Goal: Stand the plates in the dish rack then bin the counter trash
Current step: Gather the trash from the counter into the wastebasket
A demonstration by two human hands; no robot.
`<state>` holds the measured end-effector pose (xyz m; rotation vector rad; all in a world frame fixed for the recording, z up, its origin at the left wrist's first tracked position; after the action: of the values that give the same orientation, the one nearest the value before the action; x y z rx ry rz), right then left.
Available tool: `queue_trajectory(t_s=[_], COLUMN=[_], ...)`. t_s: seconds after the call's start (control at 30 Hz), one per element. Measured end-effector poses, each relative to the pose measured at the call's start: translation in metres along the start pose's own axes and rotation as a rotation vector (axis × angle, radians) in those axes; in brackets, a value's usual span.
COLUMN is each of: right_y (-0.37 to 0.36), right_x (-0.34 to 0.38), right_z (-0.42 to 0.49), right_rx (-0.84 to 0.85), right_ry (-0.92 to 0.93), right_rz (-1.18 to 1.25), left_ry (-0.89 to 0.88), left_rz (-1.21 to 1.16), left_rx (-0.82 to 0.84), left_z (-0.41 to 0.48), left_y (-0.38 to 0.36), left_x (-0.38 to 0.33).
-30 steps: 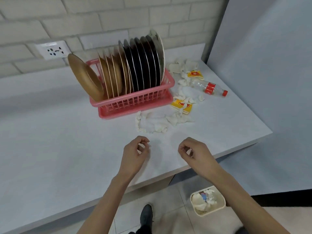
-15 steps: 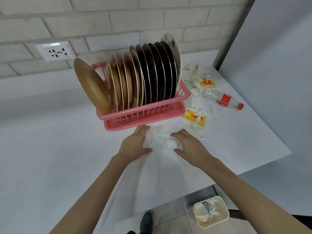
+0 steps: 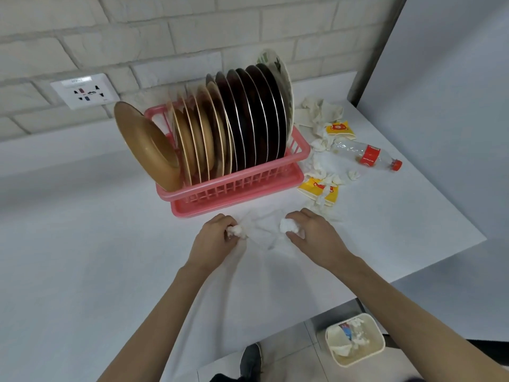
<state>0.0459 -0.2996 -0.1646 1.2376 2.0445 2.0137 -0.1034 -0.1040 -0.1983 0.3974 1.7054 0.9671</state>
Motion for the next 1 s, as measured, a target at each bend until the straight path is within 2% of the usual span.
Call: queue_trajectory(t_s=[0.23, 0.57, 0.7, 0.83, 1.0], right_y=[0.018, 0.033, 0.041, 0.049, 0.050], right_x=[0.002, 0.000, -0.003, -0.012, -0.031], right_z=[-0.023, -0.057, -0.079, -0.105, -0.143], right_rx=[-0.134, -0.200, -0.237, -0.277, -0.265], right_ry=[0.011, -0.028, -0.032, -0.045, -0.145], right_rz=[0.136, 0.455, 0.544, 0.581, 0.591], left_ry=[-0.023, -0.108, -0.106, -0.111, -0.109], left_rz=[-0.072, -0.263, -0.310, -0.379, -0.460], left_rx=[-0.129, -0.240, -0.207, -0.100, 0.012], left_z=[-0.020, -0.038, -0.043, -0.047, -0.055], left_y=[0.019, 0.028, 0.017, -0.003, -0.039], left_x=[-0.018, -0.080, -0.099, -0.124, -0.160])
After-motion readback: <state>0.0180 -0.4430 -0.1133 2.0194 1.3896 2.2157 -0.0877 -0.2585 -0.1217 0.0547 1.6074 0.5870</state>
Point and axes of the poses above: each hand's wrist, its own z-axis towards the middle knuckle, its own y-axis out of the back of the hand, x = y × z, the point moved 2 cm from there along z, towards the middle knuckle, and after that the axes turned 10 degrees about x, right-handed, at the moved point
